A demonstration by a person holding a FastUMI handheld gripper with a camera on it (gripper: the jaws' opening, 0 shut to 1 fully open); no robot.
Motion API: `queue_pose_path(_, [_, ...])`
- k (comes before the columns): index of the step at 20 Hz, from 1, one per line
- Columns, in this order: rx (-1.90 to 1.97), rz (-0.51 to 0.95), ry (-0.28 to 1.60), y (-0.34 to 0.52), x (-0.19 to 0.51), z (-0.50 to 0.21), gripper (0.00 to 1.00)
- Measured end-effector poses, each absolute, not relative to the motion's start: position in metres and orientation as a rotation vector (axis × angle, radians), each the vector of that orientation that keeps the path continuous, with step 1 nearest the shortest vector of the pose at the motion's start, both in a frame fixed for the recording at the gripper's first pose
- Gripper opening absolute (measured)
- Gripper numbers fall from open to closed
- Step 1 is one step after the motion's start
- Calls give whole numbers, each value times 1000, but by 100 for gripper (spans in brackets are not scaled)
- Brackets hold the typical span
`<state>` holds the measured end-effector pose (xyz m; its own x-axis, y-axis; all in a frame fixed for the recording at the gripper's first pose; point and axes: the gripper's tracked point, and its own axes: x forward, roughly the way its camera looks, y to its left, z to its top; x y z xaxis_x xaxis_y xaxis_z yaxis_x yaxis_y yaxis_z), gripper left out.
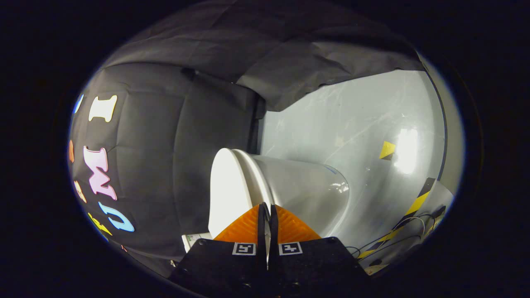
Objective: Open the toilet lid.
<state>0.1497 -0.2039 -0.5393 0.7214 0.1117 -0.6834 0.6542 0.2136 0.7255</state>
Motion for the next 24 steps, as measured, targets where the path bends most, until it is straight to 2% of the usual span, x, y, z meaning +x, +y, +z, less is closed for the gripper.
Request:
queue_pose_path(6, [1198, -384, 638, -192, 154, -481, 6])
queue_pose_path(11, [1022, -335, 554, -166, 167, -405, 6])
queue_pose_path(18, [784, -222, 438, -82, 184, -299, 6])
queue_pose_path(24, [581, -180, 423, -23, 188, -253, 5])
